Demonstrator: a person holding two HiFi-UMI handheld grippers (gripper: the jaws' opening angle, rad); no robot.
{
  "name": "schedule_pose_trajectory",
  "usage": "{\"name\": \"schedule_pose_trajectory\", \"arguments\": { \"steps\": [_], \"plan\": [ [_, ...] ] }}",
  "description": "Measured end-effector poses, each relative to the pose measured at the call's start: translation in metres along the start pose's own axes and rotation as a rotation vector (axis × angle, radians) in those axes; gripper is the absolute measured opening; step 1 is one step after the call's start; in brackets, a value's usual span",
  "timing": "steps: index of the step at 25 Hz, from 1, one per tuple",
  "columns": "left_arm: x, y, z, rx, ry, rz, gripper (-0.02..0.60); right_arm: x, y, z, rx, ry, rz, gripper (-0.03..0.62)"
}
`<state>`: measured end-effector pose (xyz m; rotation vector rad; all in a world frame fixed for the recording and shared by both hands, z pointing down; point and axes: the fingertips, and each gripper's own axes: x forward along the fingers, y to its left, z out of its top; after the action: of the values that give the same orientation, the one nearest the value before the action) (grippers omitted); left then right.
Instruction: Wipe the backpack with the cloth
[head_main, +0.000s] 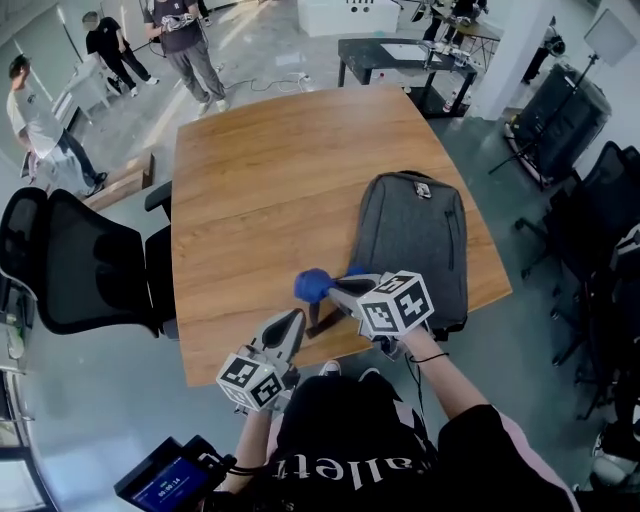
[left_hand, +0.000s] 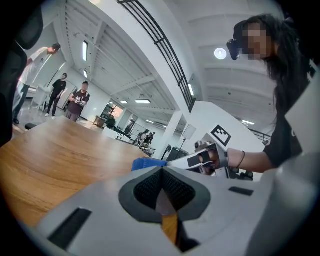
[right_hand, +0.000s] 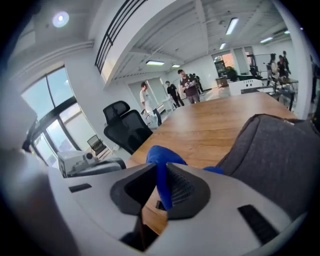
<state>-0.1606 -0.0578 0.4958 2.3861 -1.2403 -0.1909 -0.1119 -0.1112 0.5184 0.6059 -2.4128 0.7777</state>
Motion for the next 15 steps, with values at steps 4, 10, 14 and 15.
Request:
{"name": "schedule_pose_trajectory", "arguments": {
  "steps": [4, 10, 14, 15],
  "plan": [
    [0.006, -0.007, 0.005, 0.009, -0.008, -0.029, 0.000, -0.018, 0.004, 0.005, 0.154, -0.134, -0.008, 0.066],
    [0.015, -0.020, 0.010, 0.029, 0.007, -0.062, 0.000, -0.039, 0.004, -0.001, 0.382, -0.282, 0.001, 0.066],
    [0.022, -0.035, 0.007, 0.035, 0.018, -0.080, 0.000, -0.057, -0.019, -0.016, 0.429, -0.308, -0.066, 0.063],
    [0.024, -0.038, 0.005, 0.036, 0.022, -0.082, 0.000, -0.062, -0.025, -0.019, 0.432, -0.315, -0.079, 0.063]
  ]
}}
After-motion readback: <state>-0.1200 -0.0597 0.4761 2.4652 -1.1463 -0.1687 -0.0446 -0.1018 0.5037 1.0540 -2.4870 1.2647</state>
